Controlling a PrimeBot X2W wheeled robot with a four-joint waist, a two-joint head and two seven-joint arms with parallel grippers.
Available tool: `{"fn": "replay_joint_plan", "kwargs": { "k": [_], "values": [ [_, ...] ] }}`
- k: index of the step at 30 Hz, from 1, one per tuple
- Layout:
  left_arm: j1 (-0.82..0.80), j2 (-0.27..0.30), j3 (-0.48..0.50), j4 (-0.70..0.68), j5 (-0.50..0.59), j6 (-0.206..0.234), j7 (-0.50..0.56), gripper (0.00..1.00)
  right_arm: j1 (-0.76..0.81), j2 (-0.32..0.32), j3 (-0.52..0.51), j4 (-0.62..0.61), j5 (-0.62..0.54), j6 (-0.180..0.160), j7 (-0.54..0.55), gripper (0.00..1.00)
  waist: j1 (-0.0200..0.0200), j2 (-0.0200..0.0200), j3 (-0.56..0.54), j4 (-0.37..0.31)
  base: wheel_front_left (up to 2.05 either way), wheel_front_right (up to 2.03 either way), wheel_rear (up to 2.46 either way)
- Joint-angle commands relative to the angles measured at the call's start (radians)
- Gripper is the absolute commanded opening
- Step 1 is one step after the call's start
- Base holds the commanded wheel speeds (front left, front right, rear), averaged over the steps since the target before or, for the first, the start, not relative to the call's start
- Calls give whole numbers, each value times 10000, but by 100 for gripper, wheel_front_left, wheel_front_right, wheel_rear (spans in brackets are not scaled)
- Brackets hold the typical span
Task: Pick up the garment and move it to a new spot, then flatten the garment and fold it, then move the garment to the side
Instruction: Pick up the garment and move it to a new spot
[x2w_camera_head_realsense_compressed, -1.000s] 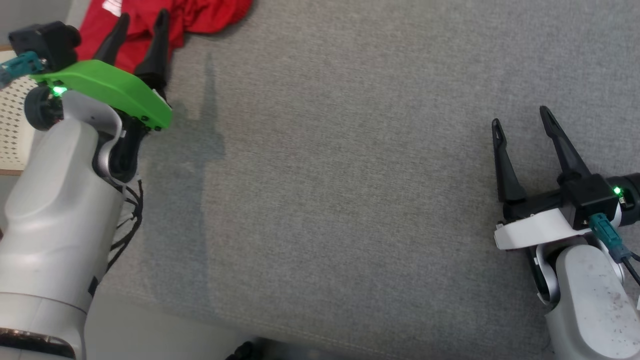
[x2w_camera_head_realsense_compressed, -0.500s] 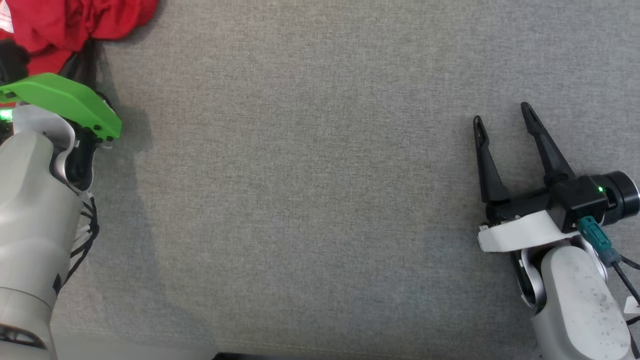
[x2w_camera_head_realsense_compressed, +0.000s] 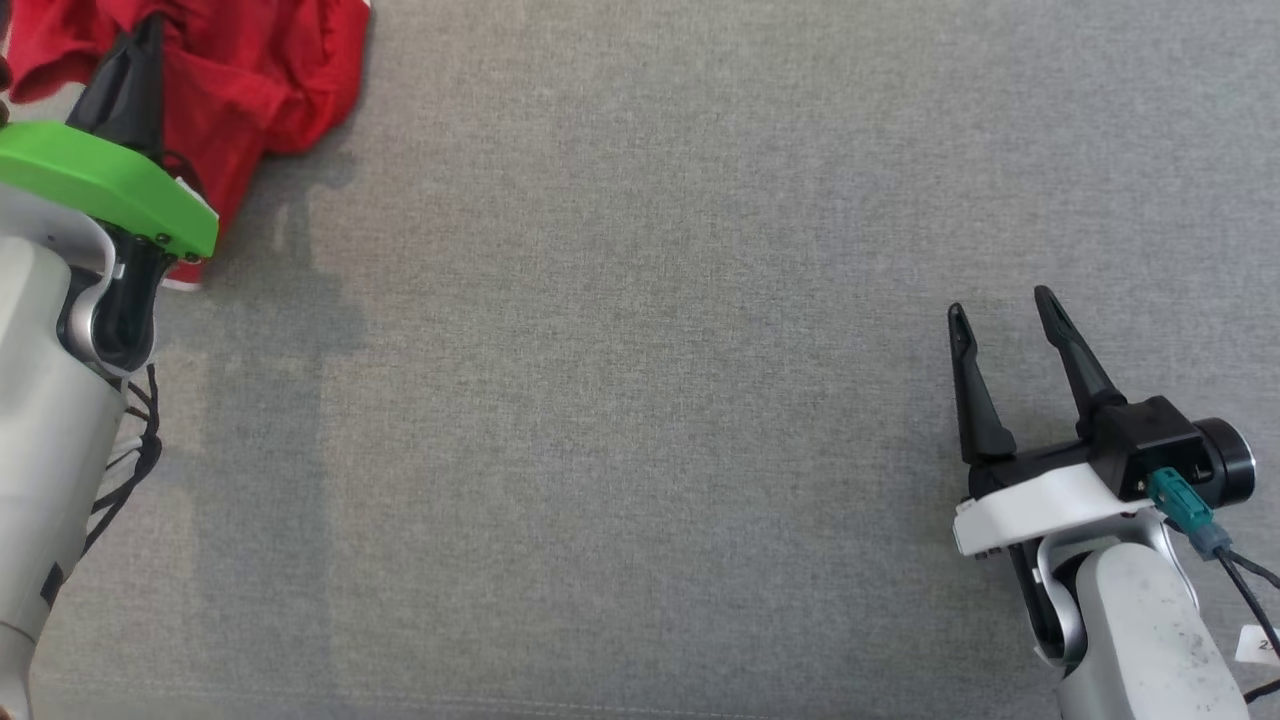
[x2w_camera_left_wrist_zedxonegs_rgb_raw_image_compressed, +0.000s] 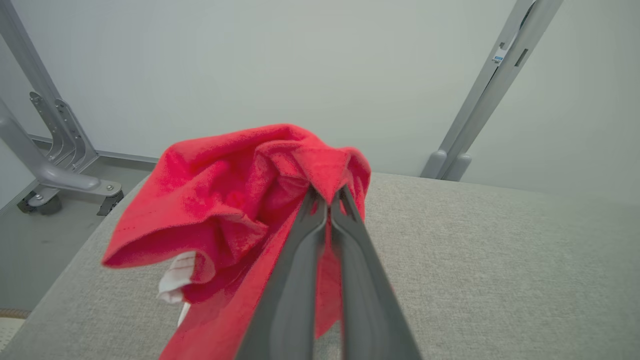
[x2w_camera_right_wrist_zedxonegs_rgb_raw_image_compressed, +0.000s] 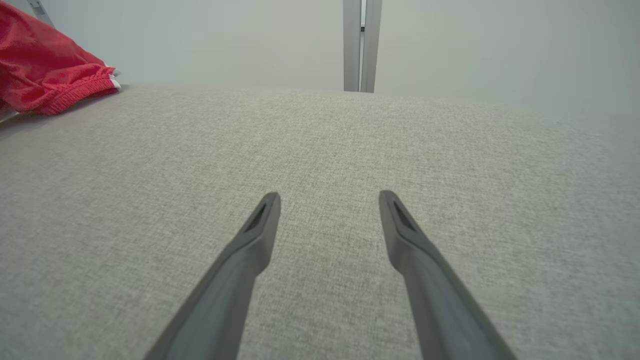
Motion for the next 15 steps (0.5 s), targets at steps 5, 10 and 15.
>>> {"fn": "replay_joint_plan", "kwargs": {
  "k": [5,10,15],
  "values": [
    [336,457,-505,-2140,-678,-26,558,0,451,67,-91,84,439,-18,-1,100,-1,0,-1386,-467,0,0,0],
    [771,666,-618,-4638,-1607,12,1506,0,754,72,-29,144,1090,-18,-3,100,-1,0,-2017,-779,0,0,0],
    [1442,665,-538,-7635,-2658,802,2322,0,923,72,13,127,1472,-18,-1,100,-1,0,-2261,-1175,0,0,0]
  ]
}}
